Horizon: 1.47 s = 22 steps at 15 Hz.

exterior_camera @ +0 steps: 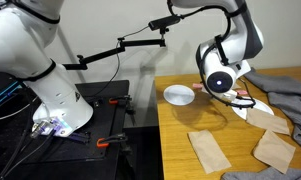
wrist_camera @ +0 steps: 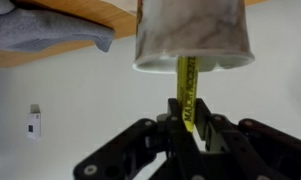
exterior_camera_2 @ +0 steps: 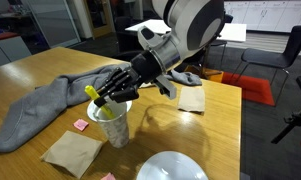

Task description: Put the yellow marker inside the white cup

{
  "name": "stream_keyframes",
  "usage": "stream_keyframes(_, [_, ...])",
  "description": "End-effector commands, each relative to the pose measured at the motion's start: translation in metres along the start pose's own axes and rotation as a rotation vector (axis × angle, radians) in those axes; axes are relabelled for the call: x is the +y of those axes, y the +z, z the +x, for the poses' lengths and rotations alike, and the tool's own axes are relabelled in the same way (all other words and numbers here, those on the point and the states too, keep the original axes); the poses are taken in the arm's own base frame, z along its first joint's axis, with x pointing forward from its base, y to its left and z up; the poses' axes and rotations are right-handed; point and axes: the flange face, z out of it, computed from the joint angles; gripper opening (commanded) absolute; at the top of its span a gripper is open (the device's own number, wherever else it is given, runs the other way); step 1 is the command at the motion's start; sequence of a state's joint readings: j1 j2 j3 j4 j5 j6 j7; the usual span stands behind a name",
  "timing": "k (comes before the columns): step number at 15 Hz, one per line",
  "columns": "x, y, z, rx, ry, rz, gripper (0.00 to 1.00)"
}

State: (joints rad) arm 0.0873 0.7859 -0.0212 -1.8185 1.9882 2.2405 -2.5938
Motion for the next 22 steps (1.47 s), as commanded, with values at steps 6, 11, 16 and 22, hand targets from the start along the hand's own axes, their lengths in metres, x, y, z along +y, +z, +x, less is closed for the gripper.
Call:
stream_keyframes(6, [0.001,0.005,-0.007,-0.022,0.007,-0.027,0.51])
stream_keyframes(11, [0.004,-0.003,-0.001,-0.008,0.003,-0.049,0.88])
stream_keyframes(16, [0.02,-0.021,0.028,0.023,-0.021,-0.091,1.0])
stream_keyframes(22, [0.042,-0.065,0.087,0.053,-0.107,-0.163,1.0])
